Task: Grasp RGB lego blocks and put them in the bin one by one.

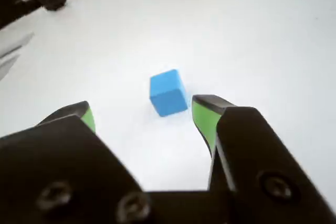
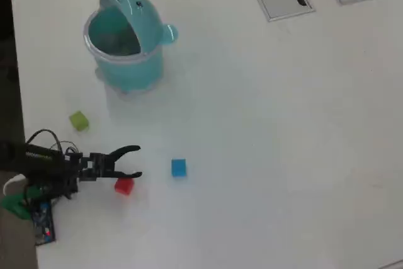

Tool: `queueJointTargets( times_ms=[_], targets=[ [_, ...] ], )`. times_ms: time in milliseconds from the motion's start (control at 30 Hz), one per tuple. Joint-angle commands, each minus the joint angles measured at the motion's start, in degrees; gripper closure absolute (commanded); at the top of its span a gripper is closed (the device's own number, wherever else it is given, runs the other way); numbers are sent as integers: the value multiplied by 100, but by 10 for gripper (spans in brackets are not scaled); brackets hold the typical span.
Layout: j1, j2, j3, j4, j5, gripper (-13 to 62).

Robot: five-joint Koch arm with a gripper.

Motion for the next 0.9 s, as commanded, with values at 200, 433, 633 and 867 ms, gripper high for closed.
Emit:
queueJointTargets(
  times_ms=[200, 433, 633, 867],
  targets=[
    [413, 413, -1160, 1169, -1608, 157],
    [844, 431, -1916, 2918, -2593, 157],
    [1160, 439, -2487, 4605, -3006, 158],
    [1433, 439, -2672, 5484, -3542, 163]
  ],
)
